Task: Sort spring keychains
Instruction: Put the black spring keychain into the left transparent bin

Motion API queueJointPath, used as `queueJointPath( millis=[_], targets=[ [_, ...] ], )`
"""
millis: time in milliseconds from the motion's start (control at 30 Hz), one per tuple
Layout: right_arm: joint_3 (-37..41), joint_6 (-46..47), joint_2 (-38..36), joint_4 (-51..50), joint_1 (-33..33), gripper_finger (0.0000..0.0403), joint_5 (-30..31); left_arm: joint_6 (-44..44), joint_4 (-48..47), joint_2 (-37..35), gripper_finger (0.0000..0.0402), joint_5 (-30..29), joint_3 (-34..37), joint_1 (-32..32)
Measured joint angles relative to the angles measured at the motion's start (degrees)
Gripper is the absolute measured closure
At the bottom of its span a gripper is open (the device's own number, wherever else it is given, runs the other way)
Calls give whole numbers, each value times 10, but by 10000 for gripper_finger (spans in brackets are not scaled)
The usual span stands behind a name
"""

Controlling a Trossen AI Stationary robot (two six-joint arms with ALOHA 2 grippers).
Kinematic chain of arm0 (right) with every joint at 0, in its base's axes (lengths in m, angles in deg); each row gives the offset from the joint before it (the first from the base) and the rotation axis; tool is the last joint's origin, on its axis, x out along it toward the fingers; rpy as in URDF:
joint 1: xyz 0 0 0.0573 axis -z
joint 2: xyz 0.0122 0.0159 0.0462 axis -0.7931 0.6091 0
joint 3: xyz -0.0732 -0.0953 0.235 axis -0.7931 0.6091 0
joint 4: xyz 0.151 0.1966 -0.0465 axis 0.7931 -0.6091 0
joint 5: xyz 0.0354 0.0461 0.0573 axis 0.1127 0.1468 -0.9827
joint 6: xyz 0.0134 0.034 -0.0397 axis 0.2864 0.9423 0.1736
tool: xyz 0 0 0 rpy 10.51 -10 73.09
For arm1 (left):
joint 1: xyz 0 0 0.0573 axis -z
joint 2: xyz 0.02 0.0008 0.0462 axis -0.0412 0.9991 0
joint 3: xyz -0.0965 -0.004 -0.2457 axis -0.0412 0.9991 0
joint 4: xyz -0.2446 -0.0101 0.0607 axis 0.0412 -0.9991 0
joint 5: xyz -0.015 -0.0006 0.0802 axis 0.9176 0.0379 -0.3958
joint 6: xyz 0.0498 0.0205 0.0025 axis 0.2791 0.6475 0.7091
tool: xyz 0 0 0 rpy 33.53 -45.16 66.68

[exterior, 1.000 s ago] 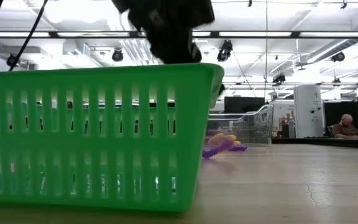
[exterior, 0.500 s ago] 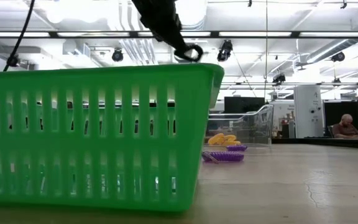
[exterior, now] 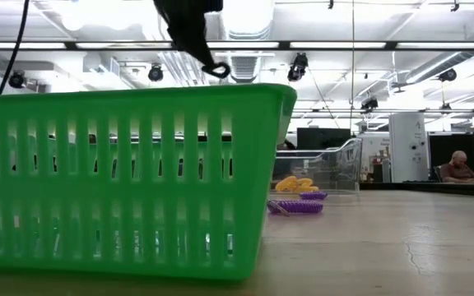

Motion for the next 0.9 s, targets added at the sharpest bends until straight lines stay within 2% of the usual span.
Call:
queueJointPath(
  millis=[333,633,733,900],
  targets=[
    [0,2,0,-1,0,197,0,38,-26,-2,401,-3,26,-122],
    [0,2,-1,-1,-1,197,-2,23,37,-16,401,30,160,-241],
    [0,2,-1,-1,0,197,-2,12,68,-16,401,55,200,-263],
    [0,1,-1,-1,0,197,-2,3,122,-12,401,62,260,-276]
  ],
)
